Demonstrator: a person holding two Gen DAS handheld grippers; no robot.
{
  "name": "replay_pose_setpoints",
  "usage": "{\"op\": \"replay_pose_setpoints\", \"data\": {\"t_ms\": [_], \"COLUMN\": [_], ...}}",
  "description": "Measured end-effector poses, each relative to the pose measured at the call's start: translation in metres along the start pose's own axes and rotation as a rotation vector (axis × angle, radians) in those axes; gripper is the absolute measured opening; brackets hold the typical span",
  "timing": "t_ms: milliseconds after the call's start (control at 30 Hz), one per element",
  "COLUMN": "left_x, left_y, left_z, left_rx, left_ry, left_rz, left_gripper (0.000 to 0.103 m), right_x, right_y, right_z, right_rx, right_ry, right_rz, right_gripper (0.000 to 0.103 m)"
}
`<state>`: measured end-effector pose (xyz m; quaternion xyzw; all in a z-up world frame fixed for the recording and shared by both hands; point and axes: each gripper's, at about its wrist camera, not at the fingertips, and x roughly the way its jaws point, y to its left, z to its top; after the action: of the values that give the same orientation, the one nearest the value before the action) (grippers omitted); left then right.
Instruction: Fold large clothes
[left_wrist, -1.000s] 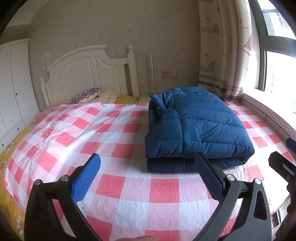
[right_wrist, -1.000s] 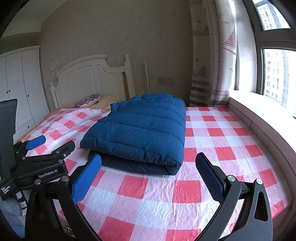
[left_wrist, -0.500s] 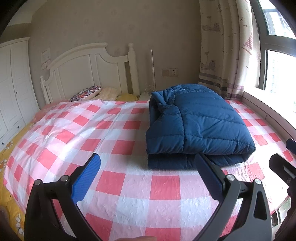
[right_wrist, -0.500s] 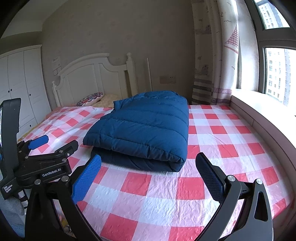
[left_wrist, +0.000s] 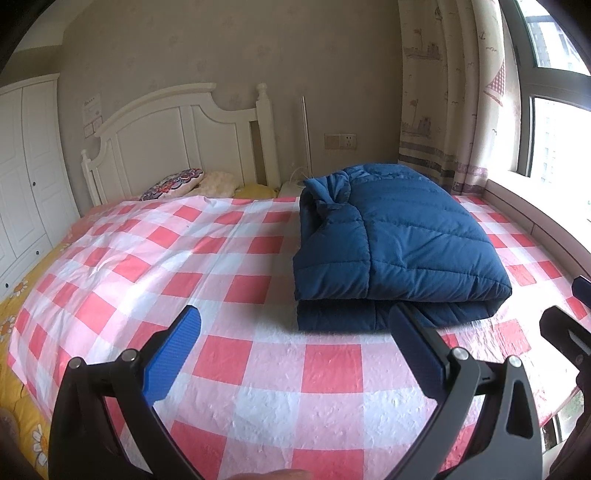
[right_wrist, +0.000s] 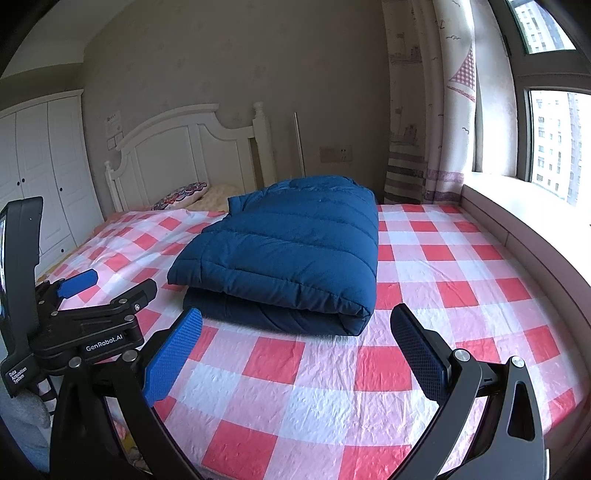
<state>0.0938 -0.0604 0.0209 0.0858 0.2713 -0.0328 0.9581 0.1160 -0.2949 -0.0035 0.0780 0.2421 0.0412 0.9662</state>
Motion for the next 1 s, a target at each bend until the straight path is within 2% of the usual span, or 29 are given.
{"op": "replay_pose_setpoints", "data": {"t_ms": [667, 1000], "left_x": [-0.014, -0.011], "left_y": [-0.006, -0.007], "left_z": [0.007, 0.019], "left_rx": [0.023, 0.024], "left_ry": [-0.067, -0.104], "left_rz": [0.01, -0.03], "left_gripper": [0.101, 0.101], "right_x": [-0.005, 0.006], "right_y": [0.003, 0.003], "right_z": [-0.001, 0.0], "right_rx": [-0.012, -0.01], "right_ry": [-0.005, 0.014], "right_rz": [-0.001, -0.002], "right_gripper": [0.098, 0.098]}}
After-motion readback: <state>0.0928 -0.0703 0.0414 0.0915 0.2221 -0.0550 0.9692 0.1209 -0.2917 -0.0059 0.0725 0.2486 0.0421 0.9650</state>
